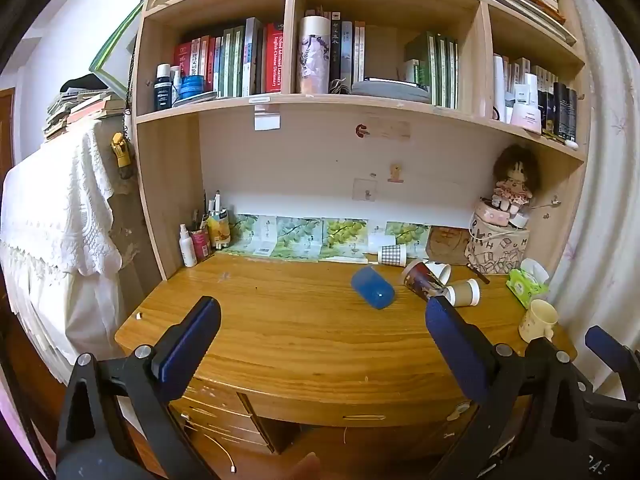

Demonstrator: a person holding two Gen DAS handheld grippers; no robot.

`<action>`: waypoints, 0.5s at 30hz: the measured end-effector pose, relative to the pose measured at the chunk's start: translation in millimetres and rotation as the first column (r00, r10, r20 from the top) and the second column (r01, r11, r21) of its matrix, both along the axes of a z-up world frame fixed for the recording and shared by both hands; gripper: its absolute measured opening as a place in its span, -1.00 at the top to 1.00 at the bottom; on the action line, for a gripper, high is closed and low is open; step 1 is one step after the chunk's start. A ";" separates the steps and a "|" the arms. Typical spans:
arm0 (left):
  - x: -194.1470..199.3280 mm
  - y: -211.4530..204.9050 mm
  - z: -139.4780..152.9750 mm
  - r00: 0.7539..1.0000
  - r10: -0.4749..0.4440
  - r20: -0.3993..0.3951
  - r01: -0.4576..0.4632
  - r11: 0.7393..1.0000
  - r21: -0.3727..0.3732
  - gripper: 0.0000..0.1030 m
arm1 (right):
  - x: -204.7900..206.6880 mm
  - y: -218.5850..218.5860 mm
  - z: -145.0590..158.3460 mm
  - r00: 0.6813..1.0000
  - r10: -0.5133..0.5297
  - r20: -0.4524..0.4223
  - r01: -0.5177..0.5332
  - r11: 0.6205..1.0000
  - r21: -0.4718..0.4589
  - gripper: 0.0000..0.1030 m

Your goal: Flip cup upright

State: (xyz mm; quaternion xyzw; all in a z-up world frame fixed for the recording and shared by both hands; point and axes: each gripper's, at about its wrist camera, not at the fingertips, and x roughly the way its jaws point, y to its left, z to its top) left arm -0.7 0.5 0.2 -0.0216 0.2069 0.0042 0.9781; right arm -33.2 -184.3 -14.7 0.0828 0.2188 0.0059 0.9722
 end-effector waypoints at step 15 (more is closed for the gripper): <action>-4.0 -1.1 -7.5 0.999 0.025 -0.024 -0.025 1.000 -0.007 -0.99 | -2.3 0.3 -5.6 1.000 -0.004 -0.019 0.004 1.000 0.007 -0.97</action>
